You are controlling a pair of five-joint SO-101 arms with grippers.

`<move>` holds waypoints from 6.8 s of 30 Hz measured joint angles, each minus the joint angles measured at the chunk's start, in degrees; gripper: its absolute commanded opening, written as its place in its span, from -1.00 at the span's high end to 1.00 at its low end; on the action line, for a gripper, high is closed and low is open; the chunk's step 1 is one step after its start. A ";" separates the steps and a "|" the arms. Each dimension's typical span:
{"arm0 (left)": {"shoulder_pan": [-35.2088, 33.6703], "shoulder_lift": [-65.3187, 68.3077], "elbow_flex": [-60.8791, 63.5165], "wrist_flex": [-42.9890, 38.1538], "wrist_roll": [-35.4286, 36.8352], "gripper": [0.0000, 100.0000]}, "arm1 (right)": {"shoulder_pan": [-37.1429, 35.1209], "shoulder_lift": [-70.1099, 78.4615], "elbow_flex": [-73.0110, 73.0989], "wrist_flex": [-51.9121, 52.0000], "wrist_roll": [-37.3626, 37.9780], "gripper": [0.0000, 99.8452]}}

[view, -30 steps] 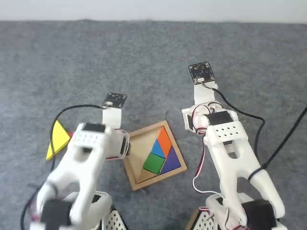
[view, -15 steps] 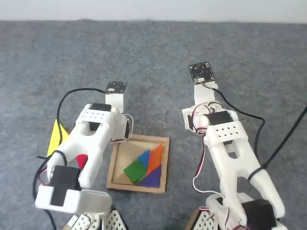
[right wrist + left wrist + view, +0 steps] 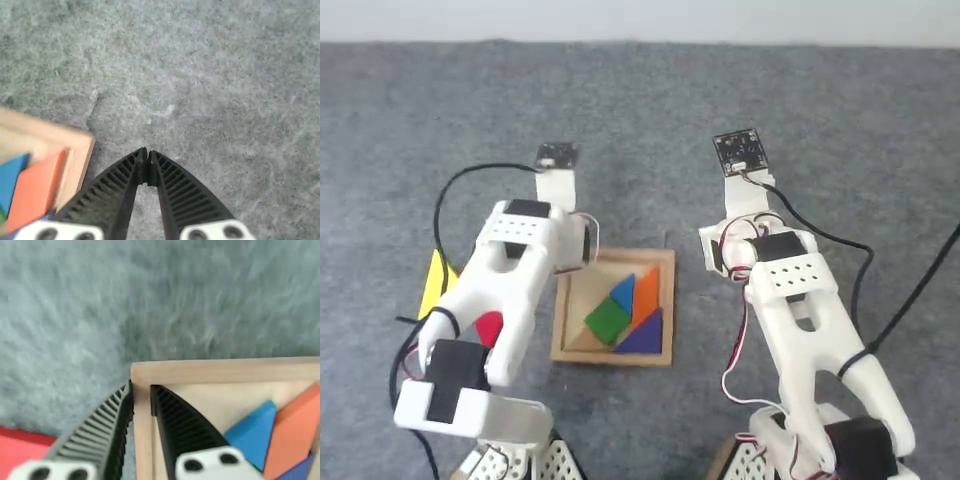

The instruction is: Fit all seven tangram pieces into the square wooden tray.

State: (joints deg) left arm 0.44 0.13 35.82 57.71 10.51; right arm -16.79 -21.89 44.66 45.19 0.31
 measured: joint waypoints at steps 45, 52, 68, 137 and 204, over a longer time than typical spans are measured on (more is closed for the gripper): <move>-34.73 -43.34 32.79 -17.93 -5.10 0.96 | -29.01 41.76 -46.07 12.66 13.63 0.98; -32.18 -45.01 35.43 -19.78 -7.12 0.96 | -28.92 53.80 -58.20 14.77 13.63 0.98; -32.09 -46.07 35.87 -19.78 -7.38 0.96 | -22.95 56.09 -60.22 29.89 14.86 0.98; -33.41 -46.07 35.87 -19.78 -7.82 0.95 | -27.25 42.02 -37.98 16.09 21.89 0.98; -40.53 6.24 6.77 -20.75 -52.75 0.58 | -15.74 4.84 -10.46 11.08 19.43 0.98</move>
State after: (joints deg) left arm -40.09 6.37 42.59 36.97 -42.24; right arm -32.53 -17.05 34.20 56.26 19.74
